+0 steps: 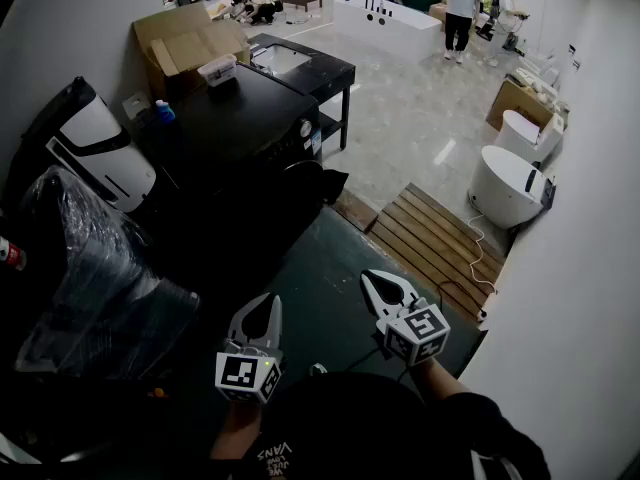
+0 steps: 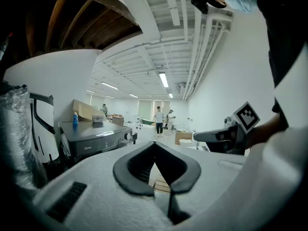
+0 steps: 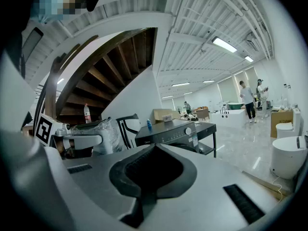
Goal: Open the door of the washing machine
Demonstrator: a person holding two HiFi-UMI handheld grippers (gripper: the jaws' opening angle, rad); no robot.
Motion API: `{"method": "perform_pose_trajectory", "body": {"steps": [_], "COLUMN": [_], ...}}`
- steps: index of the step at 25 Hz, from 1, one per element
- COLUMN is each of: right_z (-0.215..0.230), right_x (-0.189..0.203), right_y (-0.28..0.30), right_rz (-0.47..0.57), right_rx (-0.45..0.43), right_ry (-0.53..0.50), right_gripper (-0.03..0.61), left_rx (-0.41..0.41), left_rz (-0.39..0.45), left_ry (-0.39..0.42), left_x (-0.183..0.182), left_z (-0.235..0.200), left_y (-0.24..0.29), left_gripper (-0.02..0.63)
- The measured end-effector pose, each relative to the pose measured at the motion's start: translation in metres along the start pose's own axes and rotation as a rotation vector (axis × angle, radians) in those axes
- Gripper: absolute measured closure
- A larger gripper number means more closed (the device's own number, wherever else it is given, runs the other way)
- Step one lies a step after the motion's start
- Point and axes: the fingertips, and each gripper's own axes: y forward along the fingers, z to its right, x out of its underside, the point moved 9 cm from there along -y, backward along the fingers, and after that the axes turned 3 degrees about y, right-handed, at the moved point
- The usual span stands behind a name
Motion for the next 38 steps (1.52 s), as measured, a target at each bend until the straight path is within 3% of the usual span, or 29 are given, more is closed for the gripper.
{"method": "perform_pose_trajectory", "body": {"steps": [14, 24, 27, 32, 38], "right_z": [0.003, 0.070, 0.100, 0.150, 0.208], "right_x": [-0.008, -0.022, -0.031, -0.045, -0.065], "right_y": [0.034, 0.072, 0.087, 0.115, 0.141], "right_rz": [0.067, 0.014, -0.015, -0.060, -0.093], "right_rx": [0.058, 0.016, -0.032, -0.130, -0.247], "right_ry": [-0.002, -0.013, -0.027, -0.046, -0.062], "right_gripper": [0.571, 0.571, 0.571, 0.571, 0.569], "left_rx": [0.070, -0.013, -0.060, -0.170, -0.283], "left_rz": [0.008, -0.059, -0.044, -0.028, -0.020], "left_ry": [0.008, -0.011, -0.021, -0.103, -0.114], "left_x": [0.006, 0.013, 0.009, 0.006, 0.003], "left_z": [-0.044, -0.045, -0.039, -0.028, -0.007], "left_y": [0.024, 0.085, 0.117, 0.164, 0.206], "left_gripper": [0.598, 0.597, 0.597, 0.597, 0.595]}}
